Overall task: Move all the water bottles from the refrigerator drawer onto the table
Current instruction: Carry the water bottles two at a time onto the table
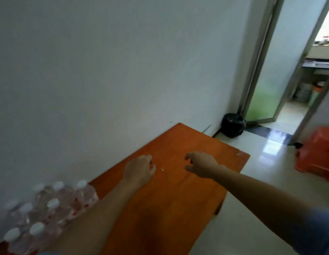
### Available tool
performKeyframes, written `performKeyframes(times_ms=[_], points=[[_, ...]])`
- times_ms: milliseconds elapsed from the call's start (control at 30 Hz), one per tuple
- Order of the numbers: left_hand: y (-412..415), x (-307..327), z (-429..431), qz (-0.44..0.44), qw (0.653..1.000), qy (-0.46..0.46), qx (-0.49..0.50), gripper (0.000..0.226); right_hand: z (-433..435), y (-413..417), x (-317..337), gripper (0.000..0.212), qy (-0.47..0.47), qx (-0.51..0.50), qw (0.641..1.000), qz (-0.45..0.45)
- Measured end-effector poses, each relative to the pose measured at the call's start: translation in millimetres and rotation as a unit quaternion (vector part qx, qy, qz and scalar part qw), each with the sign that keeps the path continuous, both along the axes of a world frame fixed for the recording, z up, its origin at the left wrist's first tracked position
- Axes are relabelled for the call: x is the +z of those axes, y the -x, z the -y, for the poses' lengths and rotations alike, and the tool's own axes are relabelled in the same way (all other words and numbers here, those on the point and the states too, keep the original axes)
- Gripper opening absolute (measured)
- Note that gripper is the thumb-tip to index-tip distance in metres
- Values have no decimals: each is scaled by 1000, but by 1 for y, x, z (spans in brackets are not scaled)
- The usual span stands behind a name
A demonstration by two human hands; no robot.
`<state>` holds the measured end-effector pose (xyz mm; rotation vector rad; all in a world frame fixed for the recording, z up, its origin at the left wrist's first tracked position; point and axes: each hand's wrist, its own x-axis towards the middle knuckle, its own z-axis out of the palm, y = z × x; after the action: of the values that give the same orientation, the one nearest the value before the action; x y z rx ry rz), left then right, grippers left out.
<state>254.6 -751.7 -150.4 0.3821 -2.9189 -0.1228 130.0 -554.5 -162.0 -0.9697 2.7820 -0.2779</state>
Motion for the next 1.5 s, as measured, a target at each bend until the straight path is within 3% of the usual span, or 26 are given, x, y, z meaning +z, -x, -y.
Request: performKeyframes(times_ms=[333,467,733,1033,1200,1367,1500], points=[[116,-21,-306,46,977,-66,-199,17,-332,35,-11,42,-11,-217,976,5],[158,-23,-406,55,958,-65,-275,25,-439,47,-13,44,1,-303,953,20],[279,-30,-567,49,922,-25,-383,28,-603,96,-27,46,3,-437,899,9],[441,-11,-743,52,852,-62,-517,16,-757,184,-3,46,10,-568,823,-22],[487,-11,-850,72,811,-47,-578,18,-847,197,-7,47,21,-629,777,-11],[510,-24,-940,71,781,-13,-621,21,-933,211,-23,43,27,-657,754,-9],[543,-31,-1027,74,782,1,-619,23,-1022,244,-34,42,37,-666,745,-11]])
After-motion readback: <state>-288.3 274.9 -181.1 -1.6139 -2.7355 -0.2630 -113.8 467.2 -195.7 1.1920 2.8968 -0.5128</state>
